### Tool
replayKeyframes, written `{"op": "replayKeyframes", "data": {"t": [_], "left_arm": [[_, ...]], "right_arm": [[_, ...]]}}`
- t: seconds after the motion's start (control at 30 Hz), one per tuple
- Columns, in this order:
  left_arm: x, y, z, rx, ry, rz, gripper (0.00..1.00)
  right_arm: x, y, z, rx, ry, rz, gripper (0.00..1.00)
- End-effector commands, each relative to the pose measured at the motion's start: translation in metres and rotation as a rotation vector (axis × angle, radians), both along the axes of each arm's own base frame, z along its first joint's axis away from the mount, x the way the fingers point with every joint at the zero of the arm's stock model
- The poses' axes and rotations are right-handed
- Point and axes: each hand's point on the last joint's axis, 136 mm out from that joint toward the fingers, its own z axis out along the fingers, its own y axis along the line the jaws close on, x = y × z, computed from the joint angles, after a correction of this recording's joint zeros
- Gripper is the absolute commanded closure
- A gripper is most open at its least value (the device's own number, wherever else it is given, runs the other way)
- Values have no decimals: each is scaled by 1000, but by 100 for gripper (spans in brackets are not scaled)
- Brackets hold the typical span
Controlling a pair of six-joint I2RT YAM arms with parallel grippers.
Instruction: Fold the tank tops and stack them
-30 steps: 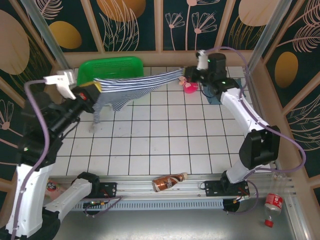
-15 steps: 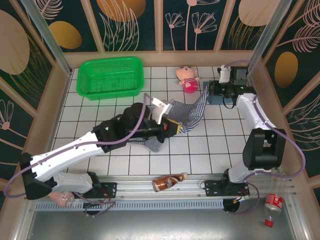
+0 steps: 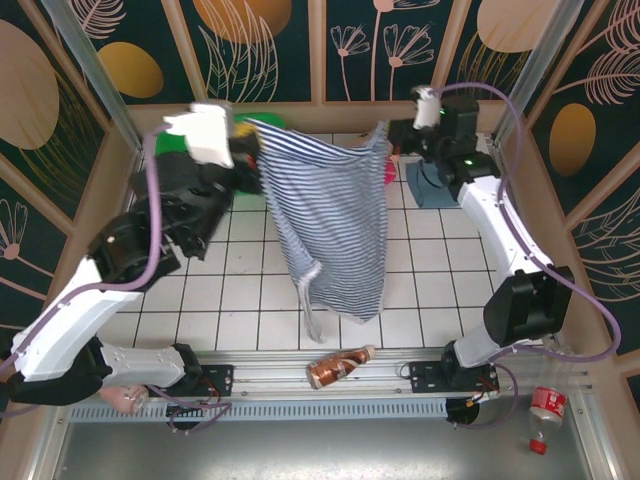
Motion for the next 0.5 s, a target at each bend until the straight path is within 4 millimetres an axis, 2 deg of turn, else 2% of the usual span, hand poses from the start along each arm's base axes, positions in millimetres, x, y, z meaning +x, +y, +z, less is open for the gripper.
{"op": "replayKeyframes", "data": {"t": [0.0,0.13,0.2,0.23,0.27,0.33,0.47], "left_arm": [[-11,110,12,162,-4,480,100],[-37,166,23,231,-16,715,100],[-46,181,24,234,-13,776,100],[-50,187,24,242,-2,798,100],[-51,190,24,251,2,805,100],[-48,185,22,269,7,792,100],[-34,167,5,349,49,749,100]], "right_arm": [[-1,59,44,105,-99,110,100],[-5,123,73,150,-155,226,100],[-7,152,78,163,-164,274,100],[-4,160,83,166,-173,285,100],[-9,176,87,172,-182,312,100],[-7,192,94,175,-195,331,100],[-2,199,96,162,-187,345,100]]}}
